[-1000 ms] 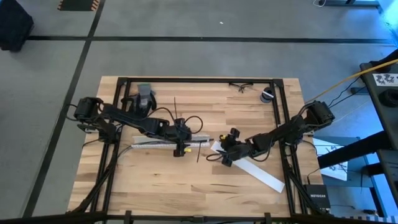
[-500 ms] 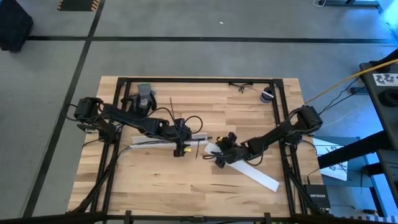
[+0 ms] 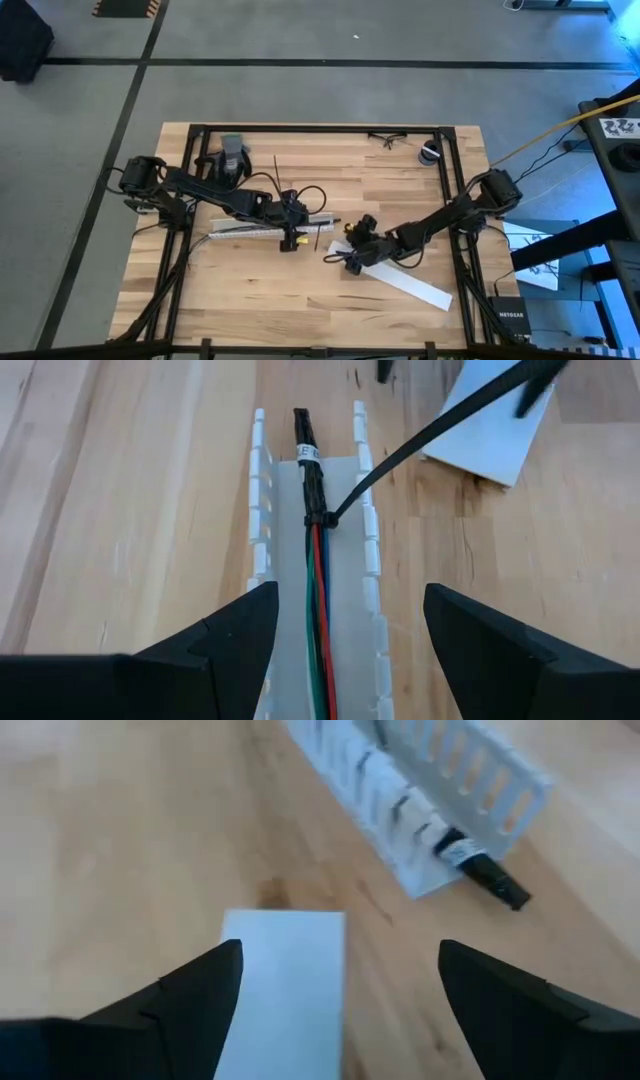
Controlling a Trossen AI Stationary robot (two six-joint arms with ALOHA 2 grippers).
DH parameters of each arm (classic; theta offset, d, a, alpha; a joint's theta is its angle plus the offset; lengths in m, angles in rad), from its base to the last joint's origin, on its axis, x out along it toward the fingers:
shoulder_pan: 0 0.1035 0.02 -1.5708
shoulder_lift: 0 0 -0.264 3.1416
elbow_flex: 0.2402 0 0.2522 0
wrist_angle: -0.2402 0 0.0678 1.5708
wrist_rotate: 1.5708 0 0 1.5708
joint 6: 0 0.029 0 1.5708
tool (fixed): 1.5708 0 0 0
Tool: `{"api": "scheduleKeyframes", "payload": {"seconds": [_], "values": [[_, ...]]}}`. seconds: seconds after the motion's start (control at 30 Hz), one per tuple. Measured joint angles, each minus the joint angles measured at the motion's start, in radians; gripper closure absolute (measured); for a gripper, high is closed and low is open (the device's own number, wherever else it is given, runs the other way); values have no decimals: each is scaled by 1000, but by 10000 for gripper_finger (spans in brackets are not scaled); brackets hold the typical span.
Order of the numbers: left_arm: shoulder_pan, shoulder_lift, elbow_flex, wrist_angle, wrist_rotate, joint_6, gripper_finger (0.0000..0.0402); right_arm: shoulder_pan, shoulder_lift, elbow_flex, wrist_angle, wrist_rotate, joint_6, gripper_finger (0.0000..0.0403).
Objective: Ziptie cables
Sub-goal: Close the white cable duct with the lid
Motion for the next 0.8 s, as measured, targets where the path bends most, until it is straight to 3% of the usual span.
{"api": "scheduleKeyframes", "payload": {"seconds": [0.1,0.53,0.8], "values": [[-2,0,0,0,0,2,156,4,35,-2,8,22,9,73],[-2,-2,0,-4,0,-6,156,21,64,39,91,-81,-18,73],[-3,-2,0,-2,0,-29,156,68,119,69,17,59,-10,73]]}}
